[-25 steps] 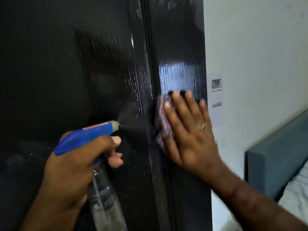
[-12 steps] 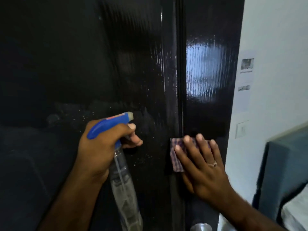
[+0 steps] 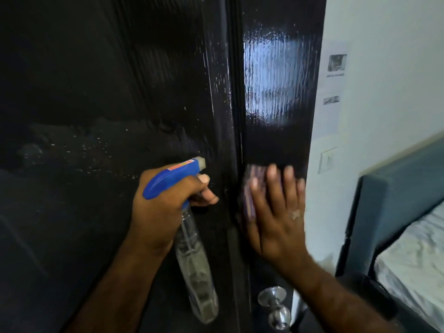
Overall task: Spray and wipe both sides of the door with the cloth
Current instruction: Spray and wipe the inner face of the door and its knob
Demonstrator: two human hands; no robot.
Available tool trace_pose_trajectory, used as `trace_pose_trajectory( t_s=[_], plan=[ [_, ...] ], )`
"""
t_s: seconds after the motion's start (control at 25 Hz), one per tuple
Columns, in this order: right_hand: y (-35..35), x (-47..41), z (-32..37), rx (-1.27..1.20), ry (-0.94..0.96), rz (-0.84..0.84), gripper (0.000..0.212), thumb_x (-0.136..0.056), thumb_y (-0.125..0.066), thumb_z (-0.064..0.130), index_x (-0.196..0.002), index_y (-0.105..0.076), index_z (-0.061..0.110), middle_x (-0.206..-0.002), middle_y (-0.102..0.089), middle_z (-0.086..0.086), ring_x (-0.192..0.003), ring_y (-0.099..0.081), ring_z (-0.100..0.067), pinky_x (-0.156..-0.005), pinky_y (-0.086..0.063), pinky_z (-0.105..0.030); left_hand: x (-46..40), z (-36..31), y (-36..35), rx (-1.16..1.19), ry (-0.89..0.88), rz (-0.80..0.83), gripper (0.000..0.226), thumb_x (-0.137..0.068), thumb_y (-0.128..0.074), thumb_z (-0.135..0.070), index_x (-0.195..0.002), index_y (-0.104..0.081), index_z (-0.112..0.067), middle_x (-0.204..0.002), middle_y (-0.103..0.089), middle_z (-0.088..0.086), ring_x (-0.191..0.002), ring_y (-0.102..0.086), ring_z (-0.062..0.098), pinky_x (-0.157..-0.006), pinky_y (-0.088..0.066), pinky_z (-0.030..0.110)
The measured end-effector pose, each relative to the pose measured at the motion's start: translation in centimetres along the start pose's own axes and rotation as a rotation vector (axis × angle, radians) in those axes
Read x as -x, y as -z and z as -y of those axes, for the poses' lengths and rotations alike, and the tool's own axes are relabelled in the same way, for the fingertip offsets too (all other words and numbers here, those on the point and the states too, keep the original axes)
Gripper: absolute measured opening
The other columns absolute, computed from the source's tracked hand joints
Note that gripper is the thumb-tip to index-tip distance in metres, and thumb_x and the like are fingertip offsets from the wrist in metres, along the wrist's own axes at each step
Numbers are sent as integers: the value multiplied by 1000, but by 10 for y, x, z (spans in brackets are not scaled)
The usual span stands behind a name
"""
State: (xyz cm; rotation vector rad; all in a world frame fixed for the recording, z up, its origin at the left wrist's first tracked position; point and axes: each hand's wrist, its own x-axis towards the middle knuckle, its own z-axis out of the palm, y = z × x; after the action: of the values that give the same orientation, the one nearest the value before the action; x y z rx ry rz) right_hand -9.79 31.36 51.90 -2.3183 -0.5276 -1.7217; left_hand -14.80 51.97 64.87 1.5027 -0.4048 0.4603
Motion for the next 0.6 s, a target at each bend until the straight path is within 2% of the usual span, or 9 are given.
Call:
trace_pose_trajectory(
  t_s=[0.08,0.12,0.2,0.28,0.36,0.44,0.52,0.6],
  plan=[
    [-5,47,-9,43,54,93,67,-107,-48,40,-168,-30,18,-180,-10,-12,-164,-14,-44,-120,-30,-71,8,13,-7,-2,15,3,16,-84,-73,-9,-71,-74,1,-69,-71,26,-73,-72,45,-72,-64,34],
    [-4,39,-14,48,71,78,65,-109,-44,41,-168,-30,20,-180,-10,-11,-164,-15,-43,-121,-29,-70,11,21,-11,-25,8,7,18,-83,-73,-11,-70,-74,1,-68,-71,25,-72,-72,45,-74,-63,34],
    [6,-13,-15,20,7,-48,64,-108,-47,36,-167,-32,16,-178,-14,-15,-163,-16,-45,-126,-23,-68,18,37,-18,-89,-12,26,25,-81,-69,-13,-61,-72,1,-62,-69,21,-66,-69,44,-76,-62,42],
    [19,-82,-17,-27,-159,-196,62,-106,-55,28,-163,-41,9,-172,-24,-26,-162,-18,-49,-126,-21,-71,24,50,-23,-145,-15,44,29,-81,-66,-13,-55,-67,-1,-55,-65,18,-58,-63,43,-67,-58,49],
    [22,-113,-18,-26,-202,-245,62,-105,-57,28,-161,-43,3,-169,-29,-31,-160,-20,-52,-126,-20,-71,30,59,-25,-172,-31,34,29,-83,-66,-13,-56,-65,-1,-54,-63,17,-55,-61,42,-63,-55,50],
    [12,-77,-15,-23,-134,-188,65,-105,-57,30,-162,-41,5,-171,-25,-30,-161,-18,-52,-128,-16,-69,37,70,-28,-157,-56,19,25,-85,-67,-9,-62,-69,0,-59,-67,17,-59,-65,42,-65,-56,48],
    [-7,4,-9,-32,-74,-61,69,-105,-55,33,-167,-34,10,-176,-15,-22,-163,-13,-49,-130,-11,-65,46,82,-28,-108,-33,-7,17,-84,-70,-6,-69,-72,2,-66,-70,21,-65,-67,45,-66,-57,49],
    [-20,77,-9,3,-12,64,68,-107,-48,39,-169,-29,16,-179,-8,-14,-164,-11,-45,-131,-9,-62,56,93,-26,-87,7,-27,17,-81,-74,-16,-71,-75,-2,-68,-71,21,-68,-70,45,-66,-59,46]
  ],
)
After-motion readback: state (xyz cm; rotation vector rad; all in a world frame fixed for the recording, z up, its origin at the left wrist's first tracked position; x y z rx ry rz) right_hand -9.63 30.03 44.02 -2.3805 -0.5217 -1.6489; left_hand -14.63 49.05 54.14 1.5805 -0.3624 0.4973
